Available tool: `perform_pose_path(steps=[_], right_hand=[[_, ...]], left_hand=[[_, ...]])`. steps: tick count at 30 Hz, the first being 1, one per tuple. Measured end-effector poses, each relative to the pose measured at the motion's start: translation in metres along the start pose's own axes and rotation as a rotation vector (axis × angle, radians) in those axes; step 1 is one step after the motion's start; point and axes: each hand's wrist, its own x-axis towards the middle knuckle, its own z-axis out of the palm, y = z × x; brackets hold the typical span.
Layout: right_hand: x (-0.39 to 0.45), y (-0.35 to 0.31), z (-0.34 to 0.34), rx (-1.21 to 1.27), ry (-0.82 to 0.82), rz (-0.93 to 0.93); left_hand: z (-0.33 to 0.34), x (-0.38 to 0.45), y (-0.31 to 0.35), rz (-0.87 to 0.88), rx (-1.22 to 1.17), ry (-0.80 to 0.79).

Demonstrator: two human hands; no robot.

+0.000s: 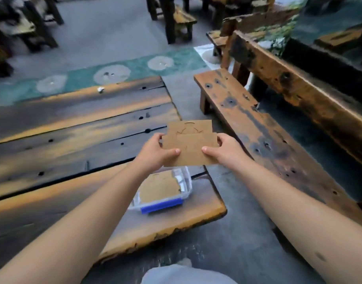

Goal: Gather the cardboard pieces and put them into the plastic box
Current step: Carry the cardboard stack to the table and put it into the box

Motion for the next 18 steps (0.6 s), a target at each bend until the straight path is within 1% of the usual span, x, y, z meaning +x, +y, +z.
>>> perform_pose_path(steps=[5,9,13,18], right_hand=[[0.013,-0.001,0.055,0.062,-0.185,0.014],[0.019,0.006,0.094,0.022,-0.246,0.033],[0.027,0.019,0.125,-0.028,-0.279,0.069],[0.038,0.036,0.150,-0.158,-0.295,0.116]], left_hand=[[-0.025,-0.017,-0.048,-0.136,-0.067,0.097],[-0.036,-0.022,-0.086,-0.171,-0.048,0.134],[-0.039,-0.015,-0.117,-0.179,-0.048,0.082],[-0.034,0.004,-0.145,-0.257,-0.003,-0.007]])
